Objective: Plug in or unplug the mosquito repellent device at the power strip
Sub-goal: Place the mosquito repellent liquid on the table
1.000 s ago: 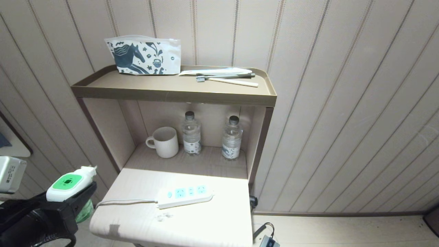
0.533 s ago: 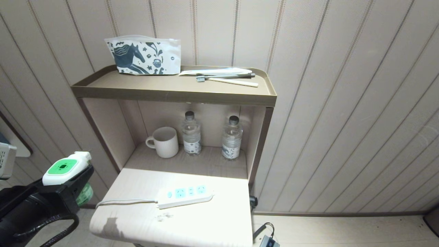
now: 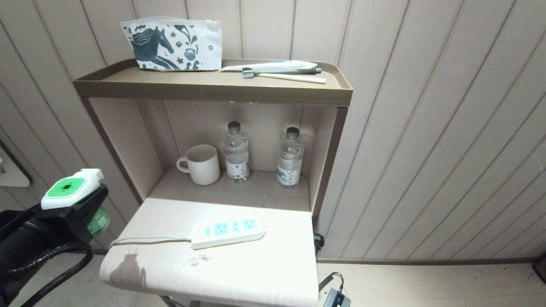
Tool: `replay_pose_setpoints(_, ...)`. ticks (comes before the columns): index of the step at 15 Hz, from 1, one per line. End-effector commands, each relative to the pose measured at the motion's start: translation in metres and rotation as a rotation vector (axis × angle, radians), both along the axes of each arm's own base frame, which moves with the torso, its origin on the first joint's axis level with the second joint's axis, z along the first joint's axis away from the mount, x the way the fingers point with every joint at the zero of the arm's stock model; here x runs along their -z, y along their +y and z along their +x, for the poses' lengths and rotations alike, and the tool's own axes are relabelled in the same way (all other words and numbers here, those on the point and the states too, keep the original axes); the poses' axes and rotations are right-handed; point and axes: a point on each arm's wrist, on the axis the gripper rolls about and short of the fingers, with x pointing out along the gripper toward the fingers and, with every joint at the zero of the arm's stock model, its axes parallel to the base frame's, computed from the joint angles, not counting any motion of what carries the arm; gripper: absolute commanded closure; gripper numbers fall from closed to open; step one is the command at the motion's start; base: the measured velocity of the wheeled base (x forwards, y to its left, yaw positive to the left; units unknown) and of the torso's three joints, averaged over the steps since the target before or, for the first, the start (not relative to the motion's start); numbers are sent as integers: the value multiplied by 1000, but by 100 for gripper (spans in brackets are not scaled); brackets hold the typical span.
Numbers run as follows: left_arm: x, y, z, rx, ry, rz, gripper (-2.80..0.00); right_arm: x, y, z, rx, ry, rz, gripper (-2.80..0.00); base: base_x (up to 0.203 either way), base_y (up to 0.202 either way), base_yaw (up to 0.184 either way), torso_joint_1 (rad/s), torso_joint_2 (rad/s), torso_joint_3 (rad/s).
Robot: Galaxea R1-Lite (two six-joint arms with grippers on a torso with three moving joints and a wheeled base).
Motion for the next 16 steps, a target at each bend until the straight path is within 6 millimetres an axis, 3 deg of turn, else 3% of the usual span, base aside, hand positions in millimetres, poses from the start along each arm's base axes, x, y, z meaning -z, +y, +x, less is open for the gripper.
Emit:
replay_pose_setpoints(1,-10,0,1,-3,-33,0,0,0,0,0,0,3,0,0,0,0,0,-240,537,304)
replay_pose_setpoints(16,-14,-10,14,9,-20,18,0,0,0,0,0,3,0,0,0,0,0,-202,495,290)
